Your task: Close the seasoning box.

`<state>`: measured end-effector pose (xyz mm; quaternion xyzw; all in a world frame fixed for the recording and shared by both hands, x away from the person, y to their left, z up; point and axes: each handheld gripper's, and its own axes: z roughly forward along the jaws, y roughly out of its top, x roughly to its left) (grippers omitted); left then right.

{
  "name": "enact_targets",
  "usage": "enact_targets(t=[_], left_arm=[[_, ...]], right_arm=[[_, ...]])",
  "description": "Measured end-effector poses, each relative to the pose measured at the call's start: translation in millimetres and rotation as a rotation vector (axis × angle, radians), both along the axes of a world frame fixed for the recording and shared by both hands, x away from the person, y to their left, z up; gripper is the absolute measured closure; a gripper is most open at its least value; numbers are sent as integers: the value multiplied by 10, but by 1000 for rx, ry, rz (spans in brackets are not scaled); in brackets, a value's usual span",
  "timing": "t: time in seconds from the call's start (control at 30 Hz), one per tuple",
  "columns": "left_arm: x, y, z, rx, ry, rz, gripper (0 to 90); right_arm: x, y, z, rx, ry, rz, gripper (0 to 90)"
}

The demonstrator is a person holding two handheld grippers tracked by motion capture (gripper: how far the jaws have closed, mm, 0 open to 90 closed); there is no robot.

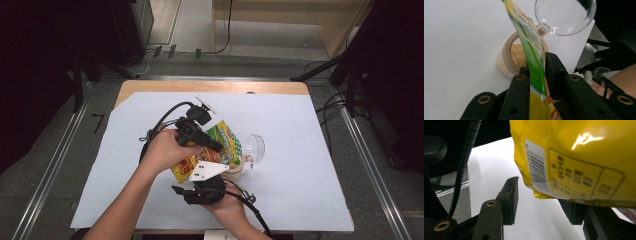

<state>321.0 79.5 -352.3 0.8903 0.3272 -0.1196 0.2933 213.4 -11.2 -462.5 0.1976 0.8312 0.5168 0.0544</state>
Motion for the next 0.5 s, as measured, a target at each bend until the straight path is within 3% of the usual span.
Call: enact_targets(t=[0.5], left_arm=[[-44,187,41,-15,-4,-51,897]], right_arm=[[-72,69,-29,-15,-1,22,479]])
